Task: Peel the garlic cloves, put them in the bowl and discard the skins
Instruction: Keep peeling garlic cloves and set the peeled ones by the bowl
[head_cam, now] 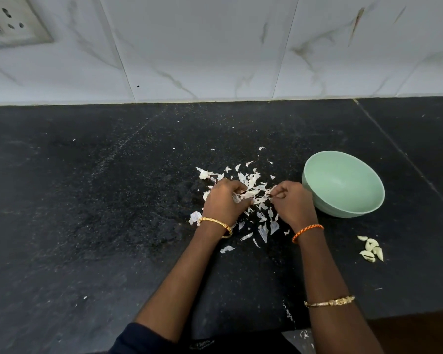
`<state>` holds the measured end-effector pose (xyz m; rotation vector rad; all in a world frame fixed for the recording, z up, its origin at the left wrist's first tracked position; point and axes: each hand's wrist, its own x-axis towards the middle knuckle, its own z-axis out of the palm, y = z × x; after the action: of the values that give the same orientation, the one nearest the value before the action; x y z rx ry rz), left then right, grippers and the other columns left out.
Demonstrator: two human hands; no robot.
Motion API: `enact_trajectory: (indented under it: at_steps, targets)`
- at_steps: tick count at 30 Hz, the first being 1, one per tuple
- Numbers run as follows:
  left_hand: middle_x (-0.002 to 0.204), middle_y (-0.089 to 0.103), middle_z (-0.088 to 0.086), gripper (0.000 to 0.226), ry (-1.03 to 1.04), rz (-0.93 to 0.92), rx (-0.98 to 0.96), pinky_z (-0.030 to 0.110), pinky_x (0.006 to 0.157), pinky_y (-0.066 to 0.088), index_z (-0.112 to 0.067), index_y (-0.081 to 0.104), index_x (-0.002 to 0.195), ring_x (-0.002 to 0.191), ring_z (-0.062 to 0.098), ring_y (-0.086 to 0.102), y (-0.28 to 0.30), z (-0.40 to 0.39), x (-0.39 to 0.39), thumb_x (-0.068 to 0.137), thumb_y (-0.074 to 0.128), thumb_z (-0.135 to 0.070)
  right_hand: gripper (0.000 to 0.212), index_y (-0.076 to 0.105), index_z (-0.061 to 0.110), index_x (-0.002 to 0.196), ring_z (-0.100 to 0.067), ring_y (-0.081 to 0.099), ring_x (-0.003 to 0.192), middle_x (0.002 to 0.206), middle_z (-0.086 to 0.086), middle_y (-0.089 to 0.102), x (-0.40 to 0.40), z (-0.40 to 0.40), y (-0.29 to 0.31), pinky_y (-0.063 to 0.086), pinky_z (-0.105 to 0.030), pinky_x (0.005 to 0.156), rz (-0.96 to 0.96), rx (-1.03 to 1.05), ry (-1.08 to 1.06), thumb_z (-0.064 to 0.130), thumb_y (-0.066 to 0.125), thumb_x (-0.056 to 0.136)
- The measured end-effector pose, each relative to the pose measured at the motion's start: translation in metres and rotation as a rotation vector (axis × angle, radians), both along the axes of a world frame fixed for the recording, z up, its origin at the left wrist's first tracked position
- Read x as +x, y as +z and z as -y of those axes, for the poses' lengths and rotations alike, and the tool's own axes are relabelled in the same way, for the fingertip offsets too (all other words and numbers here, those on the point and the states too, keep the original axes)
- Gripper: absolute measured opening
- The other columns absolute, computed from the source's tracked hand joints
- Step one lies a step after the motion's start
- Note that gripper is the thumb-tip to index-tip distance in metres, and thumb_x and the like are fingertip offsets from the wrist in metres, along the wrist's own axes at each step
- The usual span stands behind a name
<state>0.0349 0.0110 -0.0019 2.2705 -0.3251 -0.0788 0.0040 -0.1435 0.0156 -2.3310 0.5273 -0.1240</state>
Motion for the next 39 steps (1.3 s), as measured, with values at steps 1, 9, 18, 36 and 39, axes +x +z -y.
enact_trajectory:
  at_steps: [1, 9, 18, 36, 39]
  targets:
    - [0.1, 0.062, 0.002, 0.029, -0.013, 0.02, 0.049, 0.03, 0.078, 0.047, -0.017, 0.07, 0.103, 0.091, 0.015, 0.057, 0.0, 0.0, -0.001, 0.077, 0.078, -0.028, 0.013, 0.068, 0.007, 0.083, -0.011, 0.058, 0.071, 0.079, -0.007, 0.066, -0.002, 0.0, 0.0, 0.05, -0.019, 0.068, 0.033, 0.018, 0.016, -0.004, 0.062, 0.084]
    - [0.101, 0.059, -0.002, 0.013, 0.05, 0.033, 0.154, 0.026, 0.068, 0.04, -0.024, 0.073, 0.098, 0.091, 0.016, 0.056, 0.002, 0.003, -0.004, 0.087, 0.067, -0.029, 0.004, 0.071, 0.006, 0.082, -0.002, 0.055, 0.062, 0.076, -0.003, 0.066, 0.001, -0.023, -0.008, 0.043, -0.008, 0.059, 0.046, -0.025, 0.161, 0.005, 0.068, 0.084]
    - [0.099, 0.065, 0.002, 0.016, 0.117, 0.055, 0.095, 0.03, 0.072, 0.047, -0.019, 0.075, 0.096, 0.09, 0.02, 0.061, -0.002, 0.0, 0.001, 0.091, 0.06, -0.015, 0.005, 0.065, 0.005, 0.08, -0.022, 0.063, 0.078, 0.079, -0.007, 0.065, 0.006, -0.03, -0.002, 0.055, -0.038, 0.077, -0.06, -0.052, 0.194, 0.005, 0.06, 0.082]
    - [0.092, 0.072, -0.004, 0.016, -0.03, -0.008, -0.15, 0.018, 0.066, 0.047, -0.019, 0.074, 0.099, 0.073, 0.008, 0.061, 0.005, -0.009, 0.003, 0.09, 0.061, -0.015, 0.002, 0.067, 0.001, 0.085, -0.008, 0.06, 0.06, 0.073, -0.007, 0.067, 0.007, -0.014, 0.013, 0.052, -0.018, 0.055, -0.08, 0.838, 0.111, 0.0, 0.068, 0.084]
    - [0.087, 0.074, 0.004, 0.012, -0.044, -0.145, -0.365, 0.026, 0.069, 0.053, -0.013, 0.074, 0.096, 0.072, 0.02, 0.066, 0.003, -0.008, 0.007, 0.089, 0.065, -0.012, 0.006, 0.067, -0.003, 0.09, -0.008, 0.066, 0.064, 0.079, -0.011, 0.07, 0.009, -0.012, 0.014, 0.055, -0.017, 0.06, -0.062, 0.932, 0.104, -0.001, 0.065, 0.085]
